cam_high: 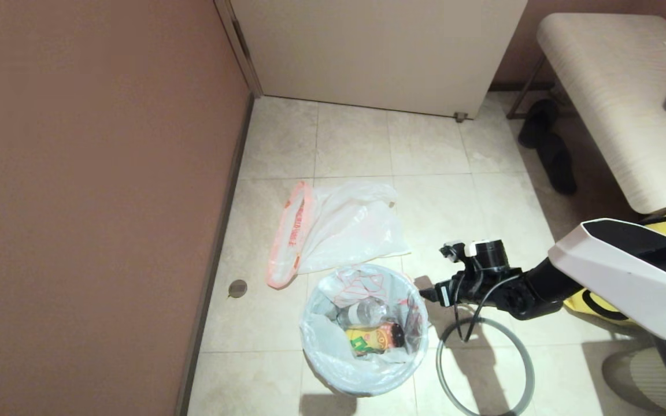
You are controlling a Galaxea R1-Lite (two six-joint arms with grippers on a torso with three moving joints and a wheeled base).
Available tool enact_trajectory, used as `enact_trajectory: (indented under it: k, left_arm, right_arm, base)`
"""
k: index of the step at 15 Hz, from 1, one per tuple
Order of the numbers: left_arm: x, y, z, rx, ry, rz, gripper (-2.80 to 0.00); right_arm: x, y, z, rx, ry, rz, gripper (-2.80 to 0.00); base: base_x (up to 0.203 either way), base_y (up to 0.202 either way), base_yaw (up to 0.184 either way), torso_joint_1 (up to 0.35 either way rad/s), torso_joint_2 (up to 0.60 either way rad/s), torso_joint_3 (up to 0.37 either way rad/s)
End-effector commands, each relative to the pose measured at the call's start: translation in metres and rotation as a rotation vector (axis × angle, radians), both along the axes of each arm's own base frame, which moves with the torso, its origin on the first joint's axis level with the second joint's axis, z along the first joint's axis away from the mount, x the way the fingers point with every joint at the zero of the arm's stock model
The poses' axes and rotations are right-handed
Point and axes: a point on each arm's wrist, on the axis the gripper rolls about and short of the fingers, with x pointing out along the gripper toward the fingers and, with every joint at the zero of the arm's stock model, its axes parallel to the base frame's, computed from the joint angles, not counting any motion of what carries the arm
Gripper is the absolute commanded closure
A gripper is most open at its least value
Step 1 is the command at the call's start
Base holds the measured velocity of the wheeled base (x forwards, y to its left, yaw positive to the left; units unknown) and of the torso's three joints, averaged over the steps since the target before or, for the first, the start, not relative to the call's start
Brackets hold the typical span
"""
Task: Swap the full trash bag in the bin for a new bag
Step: Place the trash bag on the floor
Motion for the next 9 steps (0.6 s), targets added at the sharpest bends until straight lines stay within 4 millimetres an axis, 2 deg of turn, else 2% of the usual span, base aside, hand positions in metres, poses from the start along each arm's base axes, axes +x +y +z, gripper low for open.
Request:
enact_trajectory:
  k: [1, 3, 5, 9]
  left_arm:
    - [0.000, 0.000, 0.000, -0.001, 0.000, 0.001, 0.00]
    - [0.000, 0.000, 0.000, -0.001, 0.001, 0.001, 0.00]
    - [0.000, 0.000, 0.000, -0.001, 0.001, 0.001, 0.00]
    - [0.000, 0.000, 0.000, -0.001, 0.001, 0.001, 0.00]
  right_arm:
    - [-0.005, 0.005, -0.013, -0.041, 0.019, 0.037, -2.80]
    - [-0.017, 0.007, -0.025, -0.107, 0.049, 0.096, -2.80]
    - [-0.034, 0.016, -0.024, -0.147, 0.063, 0.161, -2.80]
    - [-0.064, 0.045, -0.028, -0.197, 0.109, 0.280, -2.80]
  base:
    - [0.000, 0.000, 0.000, 0.000, 0.00, 0.000]
    - [0.000, 0.000, 0.000, 0.000, 0.00, 0.000]
    - [0.000, 0.000, 0.000, 0.000, 0.00, 0.000]
    - [0.000, 0.000, 0.000, 0.000, 0.00, 0.000]
